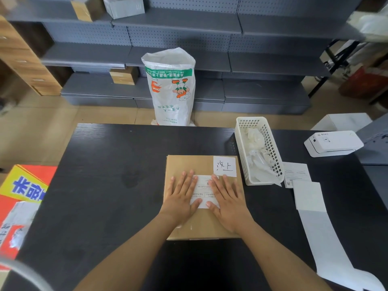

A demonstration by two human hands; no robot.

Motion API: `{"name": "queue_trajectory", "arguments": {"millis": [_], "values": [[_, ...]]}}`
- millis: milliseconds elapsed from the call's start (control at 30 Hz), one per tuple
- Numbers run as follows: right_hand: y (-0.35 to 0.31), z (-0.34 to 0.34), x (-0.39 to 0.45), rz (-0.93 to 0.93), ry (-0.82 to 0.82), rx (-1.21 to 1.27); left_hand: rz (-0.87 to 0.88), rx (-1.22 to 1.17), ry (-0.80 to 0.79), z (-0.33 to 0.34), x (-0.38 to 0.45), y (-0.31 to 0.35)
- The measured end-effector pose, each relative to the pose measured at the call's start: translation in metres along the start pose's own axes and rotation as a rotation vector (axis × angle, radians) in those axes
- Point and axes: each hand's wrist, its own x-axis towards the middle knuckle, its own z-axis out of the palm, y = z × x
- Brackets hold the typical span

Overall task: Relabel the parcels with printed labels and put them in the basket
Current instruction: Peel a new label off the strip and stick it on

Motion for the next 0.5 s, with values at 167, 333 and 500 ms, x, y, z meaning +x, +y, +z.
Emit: {"name": "queue_trajectory", "arguments": {"millis": [167,333,500], "values": [[0.001,0.002,0.003,0.004,-0.006,-0.018,0.005,-0.009,0.007,0.002,0.002,-0.001],[0.003,0.002,0.0,0.053,0.06,0.043,0.051,-0.097,0.075,-0.004,-0.003,-0.012],[0.0,0.002,-0.015,0.332,0.195,0.206,-0.251,-0.205,0.079,0.001,-0.023,-0.026]]}}
